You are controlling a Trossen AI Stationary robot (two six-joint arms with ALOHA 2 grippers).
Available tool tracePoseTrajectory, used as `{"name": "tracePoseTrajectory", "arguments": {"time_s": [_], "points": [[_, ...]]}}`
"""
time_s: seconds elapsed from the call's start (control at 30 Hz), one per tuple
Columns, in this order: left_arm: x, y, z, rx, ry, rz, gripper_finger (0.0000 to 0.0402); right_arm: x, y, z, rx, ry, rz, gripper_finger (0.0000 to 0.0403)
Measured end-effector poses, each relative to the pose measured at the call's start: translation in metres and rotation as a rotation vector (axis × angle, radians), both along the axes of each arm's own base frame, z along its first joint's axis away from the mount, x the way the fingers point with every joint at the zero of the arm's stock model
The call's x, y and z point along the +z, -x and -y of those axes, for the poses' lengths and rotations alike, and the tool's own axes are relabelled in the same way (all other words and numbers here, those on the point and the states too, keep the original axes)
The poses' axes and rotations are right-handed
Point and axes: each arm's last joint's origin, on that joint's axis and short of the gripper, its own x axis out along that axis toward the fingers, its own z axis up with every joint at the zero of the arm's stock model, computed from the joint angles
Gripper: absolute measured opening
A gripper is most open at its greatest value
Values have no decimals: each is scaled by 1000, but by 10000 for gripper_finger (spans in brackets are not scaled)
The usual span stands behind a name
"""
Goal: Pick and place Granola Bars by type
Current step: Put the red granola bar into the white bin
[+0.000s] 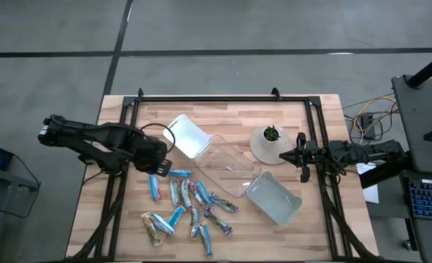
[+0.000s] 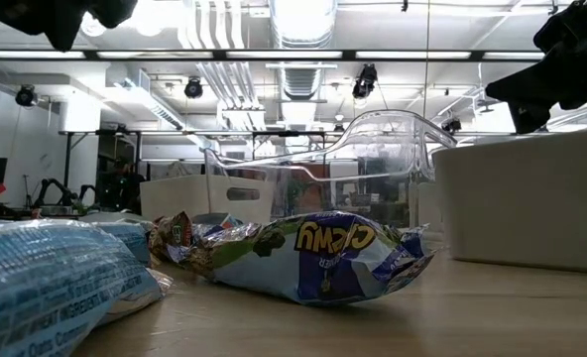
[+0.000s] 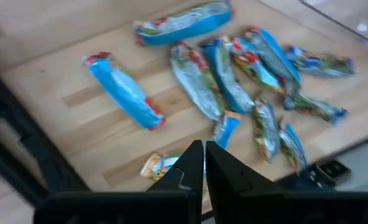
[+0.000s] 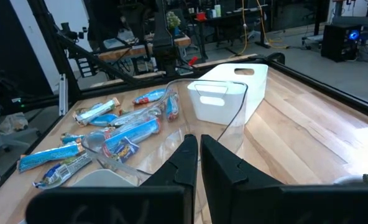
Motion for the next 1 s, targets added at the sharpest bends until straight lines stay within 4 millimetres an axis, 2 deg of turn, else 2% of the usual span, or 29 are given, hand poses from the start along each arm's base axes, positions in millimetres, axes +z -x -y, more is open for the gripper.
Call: {"name": "tracePoseTrajectory", "arguments": {"time_s": [0.3,0.5,0.8,1.0], "points": [[-16,-14,1,225,-12,-118,0,0,0,0,0,0,0,13],[-29,-19,1,247,-52,-172,0,0,0,0,0,0,0,13],[-35,-11,1,248,-76,-232,0,0,0,0,0,0,0,13],[-50,-1,-1,253,-103,-276,0,0,0,0,0,0,-1,13]]}}
